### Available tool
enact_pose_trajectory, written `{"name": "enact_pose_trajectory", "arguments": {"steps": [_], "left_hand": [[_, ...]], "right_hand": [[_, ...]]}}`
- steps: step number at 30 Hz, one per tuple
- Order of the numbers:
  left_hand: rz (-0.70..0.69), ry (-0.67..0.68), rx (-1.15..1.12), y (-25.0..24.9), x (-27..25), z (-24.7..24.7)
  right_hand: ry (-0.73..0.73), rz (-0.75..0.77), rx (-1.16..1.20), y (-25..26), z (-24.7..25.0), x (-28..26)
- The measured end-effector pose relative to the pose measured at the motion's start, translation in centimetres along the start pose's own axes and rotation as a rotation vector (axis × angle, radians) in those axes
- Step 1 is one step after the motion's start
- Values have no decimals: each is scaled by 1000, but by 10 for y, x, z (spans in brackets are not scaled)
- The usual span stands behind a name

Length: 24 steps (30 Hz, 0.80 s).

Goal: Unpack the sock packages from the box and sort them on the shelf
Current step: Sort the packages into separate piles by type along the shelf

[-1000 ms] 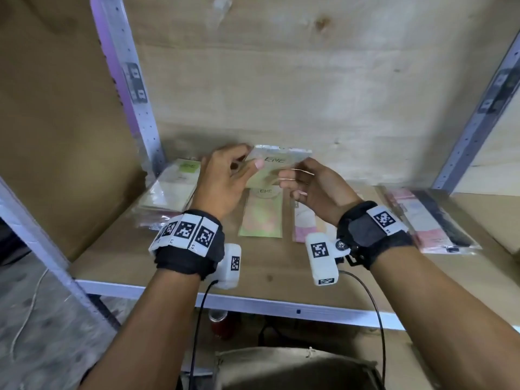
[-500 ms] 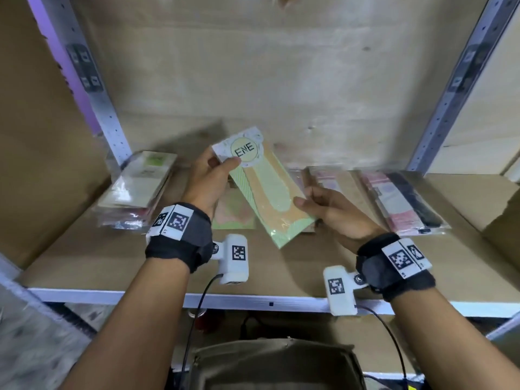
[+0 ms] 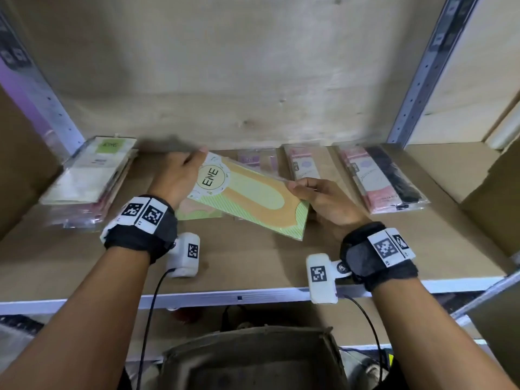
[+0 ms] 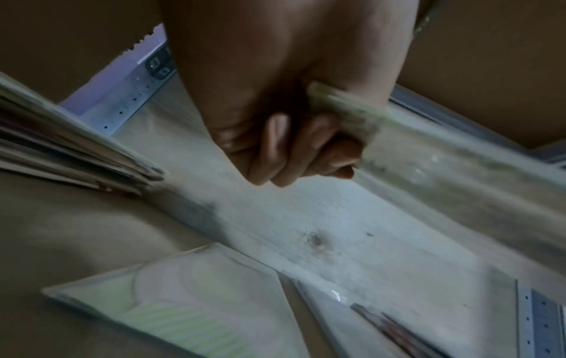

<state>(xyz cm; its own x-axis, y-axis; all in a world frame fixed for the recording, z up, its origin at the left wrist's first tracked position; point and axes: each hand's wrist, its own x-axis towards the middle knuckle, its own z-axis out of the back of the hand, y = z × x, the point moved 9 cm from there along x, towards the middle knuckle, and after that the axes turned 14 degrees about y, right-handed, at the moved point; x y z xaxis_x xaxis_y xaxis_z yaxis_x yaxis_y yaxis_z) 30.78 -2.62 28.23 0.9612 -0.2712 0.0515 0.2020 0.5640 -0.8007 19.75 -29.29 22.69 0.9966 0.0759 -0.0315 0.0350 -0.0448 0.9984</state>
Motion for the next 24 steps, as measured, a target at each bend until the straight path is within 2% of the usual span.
{"name": "enact_pose_trajectory", "arguments": {"steps": [4,9,16,18,20,22,24], "left_hand": [[29,61,-51,10,5,-11],[130,177,-564,16,2,-38],[160,157,-649,21,2,-40],[148,169,-752,22,1,-40],[123,231,-803,17,-1,-45],[89,294,-733,10,-3,-52],[65,292,-673,6,-4,-55]], "right_hand": [[40,40,11,8,-1,-5],[79,51,154,11,-3,-10],[-27,15,190,2,8,-13],[-50,7,234,-2,10,-13],[-32,1,285,-4,7,-12],[5,-9,311,-6,0,-10],[66,-25,258,-9,-10,-8]]}}
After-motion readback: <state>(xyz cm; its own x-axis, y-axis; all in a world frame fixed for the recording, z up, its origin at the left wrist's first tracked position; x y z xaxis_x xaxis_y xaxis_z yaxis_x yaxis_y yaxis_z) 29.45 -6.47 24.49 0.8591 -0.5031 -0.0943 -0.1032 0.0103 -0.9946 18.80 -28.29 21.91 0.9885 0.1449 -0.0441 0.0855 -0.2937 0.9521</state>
